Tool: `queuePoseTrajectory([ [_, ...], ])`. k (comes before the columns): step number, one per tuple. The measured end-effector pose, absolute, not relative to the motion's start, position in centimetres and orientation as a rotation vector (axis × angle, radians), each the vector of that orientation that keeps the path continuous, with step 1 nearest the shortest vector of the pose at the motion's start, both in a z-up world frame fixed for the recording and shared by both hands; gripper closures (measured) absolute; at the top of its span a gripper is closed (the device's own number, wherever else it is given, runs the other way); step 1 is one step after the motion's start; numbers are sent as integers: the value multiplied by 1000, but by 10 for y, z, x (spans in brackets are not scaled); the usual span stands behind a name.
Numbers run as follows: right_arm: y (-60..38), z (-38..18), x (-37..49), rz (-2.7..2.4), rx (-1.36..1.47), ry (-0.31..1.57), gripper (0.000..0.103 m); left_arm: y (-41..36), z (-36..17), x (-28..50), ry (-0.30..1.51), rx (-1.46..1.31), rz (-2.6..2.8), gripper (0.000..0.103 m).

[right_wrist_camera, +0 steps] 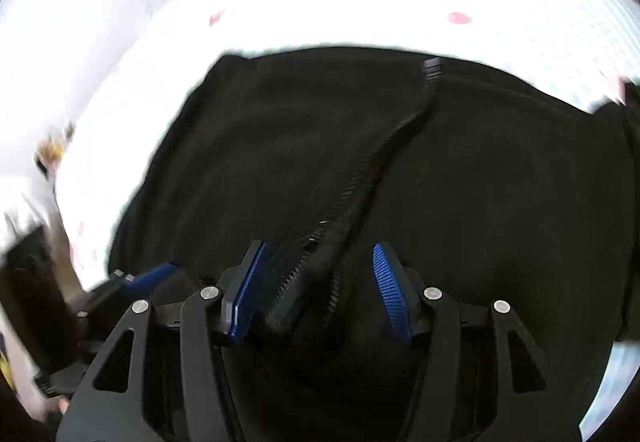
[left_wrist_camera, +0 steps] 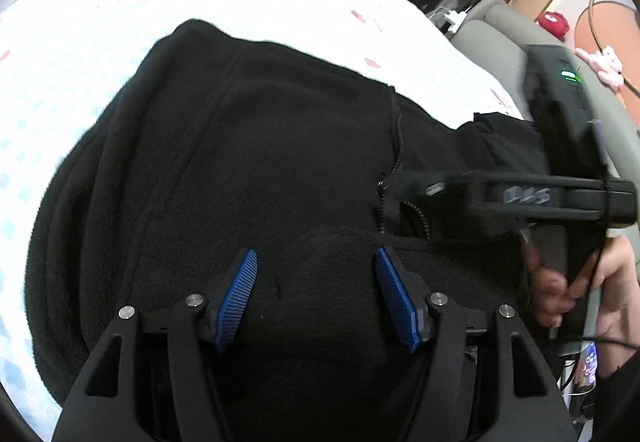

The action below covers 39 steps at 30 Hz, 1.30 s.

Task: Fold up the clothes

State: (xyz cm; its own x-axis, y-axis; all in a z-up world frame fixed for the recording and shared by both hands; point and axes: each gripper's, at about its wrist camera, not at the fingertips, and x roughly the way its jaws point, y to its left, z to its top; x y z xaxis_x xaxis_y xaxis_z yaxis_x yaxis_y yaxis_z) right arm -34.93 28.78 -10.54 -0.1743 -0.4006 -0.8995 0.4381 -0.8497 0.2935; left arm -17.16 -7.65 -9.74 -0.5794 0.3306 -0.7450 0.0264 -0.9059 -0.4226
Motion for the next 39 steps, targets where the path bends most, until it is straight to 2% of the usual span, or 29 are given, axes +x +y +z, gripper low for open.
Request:
queuePoseTrajectory([
  [4, 266, -130, -348, -2010, 1660, 179, 39, -76, -101, -172, -619, -1345, 2569, 38],
  [6, 269, -129, -347, -2022, 1664, 190, 41, -74, -102, -173, -605, -1347, 2569, 38],
  [9, 288, -125, -346, -2074, 1676, 191, 58, -73, -104, -173, -601, -1351, 2563, 37],
  [10, 297, -124, -346, -2087, 1678, 158, 59, -74, -105, -173, -609, -1351, 2560, 36],
  [12, 316, -121, -346, -2114, 1683, 93, 66, -76, -107, -171, -624, -1347, 2558, 36],
  [14, 332, -116, -345, -2125, 1647, -29, 63, -77, -108, -169, -628, -1344, 2560, 35],
  [16, 337, -104, -342, -2138, 1577, -119, 49, -76, -108, -168, -625, -1342, 2565, 34],
  [17, 337, -97, -341, -2144, 1540, -154, 47, -75, -109, -167, -624, -1341, 2567, 34],
  [20, 314, -95, -349, -2115, 1529, -97, 31, -74, -109, -165, -625, -1343, 2572, 34],
  [25, 263, -131, -359, -2026, 1721, 46, 29, -75, -110, -167, -627, -1349, 2575, 34],
  [27, 258, -137, -356, -2040, 1715, 94, 29, -74, -111, -168, -626, -1355, 2574, 34],
  [29, 260, -134, -353, -2071, 1701, 111, 37, -75, -111, -167, -624, -1354, 2574, 34],
  [31, 268, -131, -351, -2100, 1697, 125, 55, -75, -112, -167, -622, -1362, 2575, 33],
  [39, 292, -116, -342, -2185, 1660, 98, 55, -78, -114, -168, -626, -1357, 2567, 33],
])
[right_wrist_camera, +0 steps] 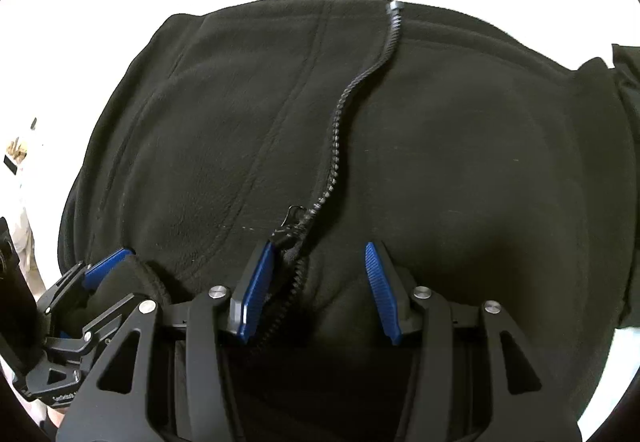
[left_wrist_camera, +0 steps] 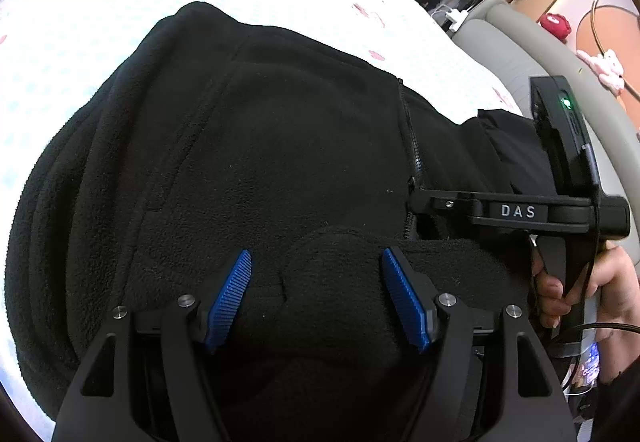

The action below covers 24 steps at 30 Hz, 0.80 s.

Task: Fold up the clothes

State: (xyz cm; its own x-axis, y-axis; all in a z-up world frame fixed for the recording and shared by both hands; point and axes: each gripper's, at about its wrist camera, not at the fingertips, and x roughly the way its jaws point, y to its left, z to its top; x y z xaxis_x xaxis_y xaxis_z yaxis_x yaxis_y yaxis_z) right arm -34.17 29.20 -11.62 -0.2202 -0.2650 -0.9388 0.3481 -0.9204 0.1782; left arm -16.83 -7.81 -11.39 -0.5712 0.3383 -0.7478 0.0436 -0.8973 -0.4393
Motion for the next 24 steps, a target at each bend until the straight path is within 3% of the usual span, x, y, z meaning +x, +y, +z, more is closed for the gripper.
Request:
queuePoseTrajectory([
  [3, 307, -105, -338, -2271, 1625, 74, 66, -79, -114, -167, -631, -1349, 2567, 32],
  [5, 329, -88, -335, -2283, 1574, -82, 66, -79, -109, -164, -634, -1339, 2569, 33],
  [8, 362, -45, -317, -2227, 1431, -370, 53, -79, -83, -148, -639, -1241, 2567, 36],
  [13, 416, 0, -225, -2366, 1214, -420, 43, -60, -39, -96, -593, -1077, 2556, 36],
  [20, 438, -38, -122, -2455, 1220, -381, 41, -33, -76, -60, -459, -1237, 2555, 35],
  [21, 439, -55, -117, -2456, 1274, -343, 42, -36, -87, -63, -447, -1293, 2555, 41],
  [22, 440, -67, -114, -2457, 1320, -316, 54, -38, -95, -65, -440, -1339, 2555, 52],
  [24, 452, -68, -108, -2478, 1346, -350, 67, -47, -77, -56, -485, -1308, 2564, 51],
])
